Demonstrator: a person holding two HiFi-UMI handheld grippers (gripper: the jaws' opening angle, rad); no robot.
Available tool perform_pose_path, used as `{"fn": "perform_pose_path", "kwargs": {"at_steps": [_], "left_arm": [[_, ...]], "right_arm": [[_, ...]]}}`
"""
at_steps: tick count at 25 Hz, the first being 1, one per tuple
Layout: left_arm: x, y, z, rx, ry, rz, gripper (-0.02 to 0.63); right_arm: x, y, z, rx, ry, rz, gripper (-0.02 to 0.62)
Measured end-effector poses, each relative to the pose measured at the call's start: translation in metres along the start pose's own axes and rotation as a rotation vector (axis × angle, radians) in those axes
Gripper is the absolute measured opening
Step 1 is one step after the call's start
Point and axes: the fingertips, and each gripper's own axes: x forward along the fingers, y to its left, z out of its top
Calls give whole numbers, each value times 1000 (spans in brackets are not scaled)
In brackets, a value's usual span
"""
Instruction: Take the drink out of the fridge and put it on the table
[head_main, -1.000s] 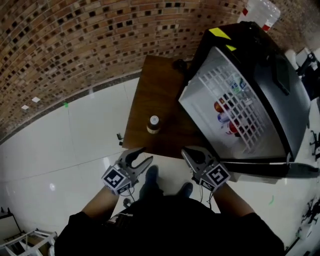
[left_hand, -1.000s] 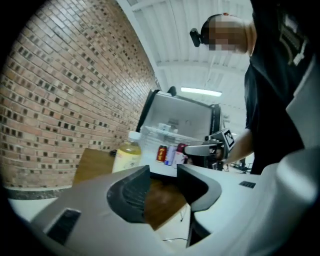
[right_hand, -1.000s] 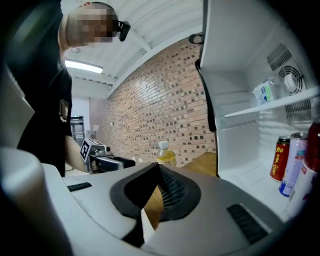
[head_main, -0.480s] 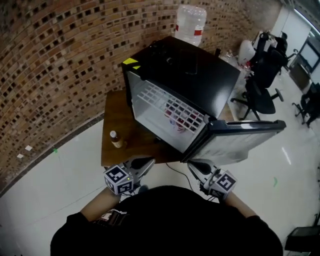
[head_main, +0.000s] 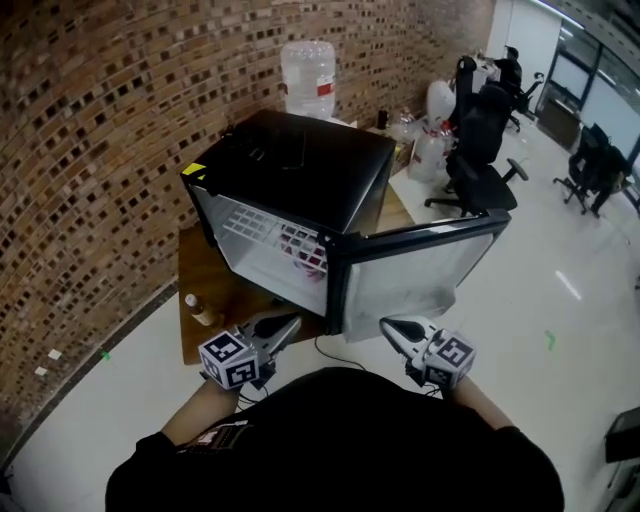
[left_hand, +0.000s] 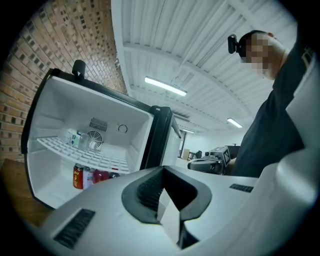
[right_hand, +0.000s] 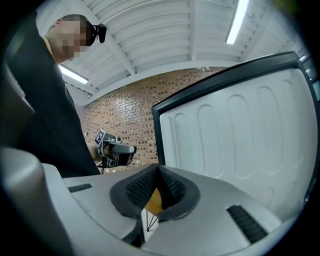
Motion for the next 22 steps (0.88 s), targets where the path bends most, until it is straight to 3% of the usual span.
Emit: {"fn": "perform_pose_path", "kwargs": {"at_steps": [22], "left_arm": [[-16,-1,-5,2,36,-2,3]], "right_arm": [[5,-2,3,-6,-33,-10,2]]}}
